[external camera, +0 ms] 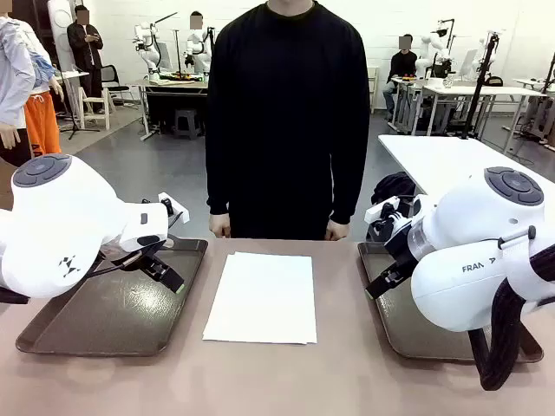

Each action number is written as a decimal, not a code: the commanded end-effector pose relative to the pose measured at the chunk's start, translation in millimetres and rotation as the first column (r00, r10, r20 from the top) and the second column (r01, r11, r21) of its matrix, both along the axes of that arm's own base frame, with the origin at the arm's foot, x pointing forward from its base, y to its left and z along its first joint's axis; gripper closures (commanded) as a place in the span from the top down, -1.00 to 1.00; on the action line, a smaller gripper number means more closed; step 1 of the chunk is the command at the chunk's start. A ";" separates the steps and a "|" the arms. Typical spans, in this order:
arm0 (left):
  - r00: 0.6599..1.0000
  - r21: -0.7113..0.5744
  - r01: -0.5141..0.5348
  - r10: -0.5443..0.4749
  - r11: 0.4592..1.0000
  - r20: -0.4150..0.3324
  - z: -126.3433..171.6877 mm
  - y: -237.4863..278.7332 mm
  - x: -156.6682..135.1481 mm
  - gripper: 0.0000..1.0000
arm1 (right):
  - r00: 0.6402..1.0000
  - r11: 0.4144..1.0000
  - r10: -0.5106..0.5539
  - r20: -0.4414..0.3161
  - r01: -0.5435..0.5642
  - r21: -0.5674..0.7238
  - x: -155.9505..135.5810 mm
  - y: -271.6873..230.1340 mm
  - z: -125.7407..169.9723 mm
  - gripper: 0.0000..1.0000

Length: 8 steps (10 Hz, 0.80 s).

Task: Sort the A4 documents.
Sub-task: Receive the A4 Paper.

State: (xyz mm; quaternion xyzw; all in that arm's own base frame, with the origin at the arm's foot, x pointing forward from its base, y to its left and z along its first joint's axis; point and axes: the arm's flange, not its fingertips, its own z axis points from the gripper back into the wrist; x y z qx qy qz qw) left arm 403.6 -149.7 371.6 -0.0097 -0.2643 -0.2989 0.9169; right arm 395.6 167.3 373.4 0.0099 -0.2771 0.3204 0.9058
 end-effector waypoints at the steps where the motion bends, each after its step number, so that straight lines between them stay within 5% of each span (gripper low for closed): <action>1: 1.000 0.000 0.000 0.000 1.000 0.000 0.0 -0.1 0.0 1.00 | 1.000 1.000 0.000 0.000 0.000 0.000 0.0 0.0 0.0 1.00; 8: 1.000 0.000 0.000 0.000 1.000 0.000 0.0 -0.1 0.0 1.00 | 1.000 1.000 0.000 0.000 0.000 0.000 0.0 0.0 0.0 1.00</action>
